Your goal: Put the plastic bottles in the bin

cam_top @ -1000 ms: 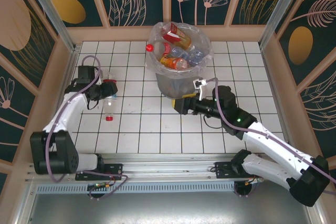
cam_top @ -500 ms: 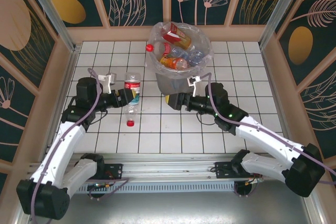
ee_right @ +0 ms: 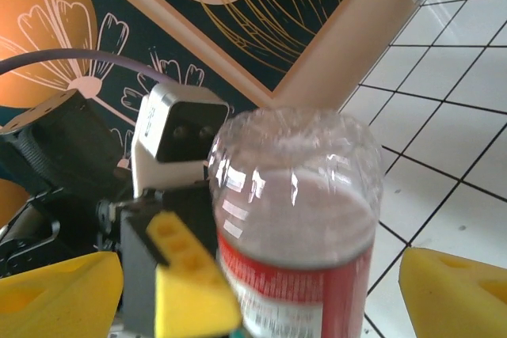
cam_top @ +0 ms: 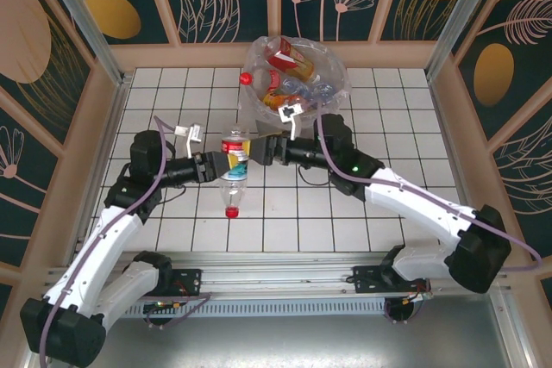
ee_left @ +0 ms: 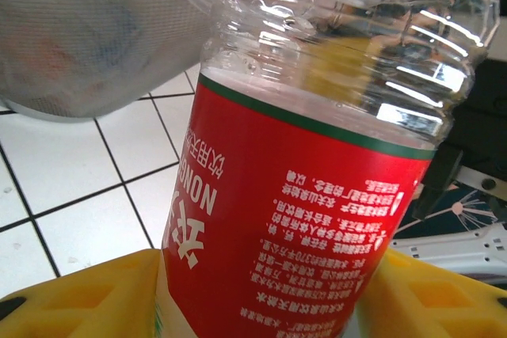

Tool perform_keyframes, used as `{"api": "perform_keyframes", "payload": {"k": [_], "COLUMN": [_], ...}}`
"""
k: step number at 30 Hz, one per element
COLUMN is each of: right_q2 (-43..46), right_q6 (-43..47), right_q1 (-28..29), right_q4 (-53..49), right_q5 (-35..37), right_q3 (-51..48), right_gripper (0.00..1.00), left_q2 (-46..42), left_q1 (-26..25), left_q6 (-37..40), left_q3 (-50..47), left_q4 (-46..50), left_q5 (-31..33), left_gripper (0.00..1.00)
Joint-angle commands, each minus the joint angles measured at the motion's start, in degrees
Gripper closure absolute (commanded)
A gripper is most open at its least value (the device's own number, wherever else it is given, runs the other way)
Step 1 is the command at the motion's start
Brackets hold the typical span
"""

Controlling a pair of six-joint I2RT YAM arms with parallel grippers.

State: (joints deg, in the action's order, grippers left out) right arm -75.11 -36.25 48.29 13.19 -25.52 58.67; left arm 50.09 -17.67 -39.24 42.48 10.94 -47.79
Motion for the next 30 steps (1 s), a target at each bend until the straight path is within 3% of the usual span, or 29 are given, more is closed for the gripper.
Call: {"api": "perform_keyframes", "payload": {"k": [1,8,12,16,20,23,30], "right_q2": [-2.3,-5.7,-5.8,-5.4,-3.8,-1.5,5.5], "right_q6": [2.2,3.5,3.9,4.3,5.5,7.3,10.1], "right_q1": [0.5,1.0,1.0,1.0,0.9,0.2,-7.9], "right_q4": [1.4,0.8,0.3,-0.3,-2.0,-5.1,-11.7], "right_q5": [-1.1,-1.7,-1.1,-0.5,1.8,3.9,4.4], "right_q3": [3.3,6.1,6.1,5.9,5.8,6.2,9.9], "right_gripper": [0.09,0.11,0.28,0.39,0.45,0.45,0.46], "left_q2": [-0.3,1.3,2.0,2.1,1.5,-0.2,-8.2], "left_q1": [-2.0,-6.7,-7.6,-7.9,-7.9,-7.8,-7.9], "left_q6": [-2.9,-3.5,-3.0,-2.7,-1.0,1.6,14.5], "left_q3": [0.2,1.2,1.3,1.6,2.3,3.1,1.8], "left_q4": [-4.3,-5.8,-5.5,-5.6,-6.4,-6.1,-3.3], "left_q5": [-1.2,1.3,2.5,3.3,4.6,6.5,9.6], "left_gripper": [0.41,0.41,0.41,0.38,0.27,0.02,0.02]}}
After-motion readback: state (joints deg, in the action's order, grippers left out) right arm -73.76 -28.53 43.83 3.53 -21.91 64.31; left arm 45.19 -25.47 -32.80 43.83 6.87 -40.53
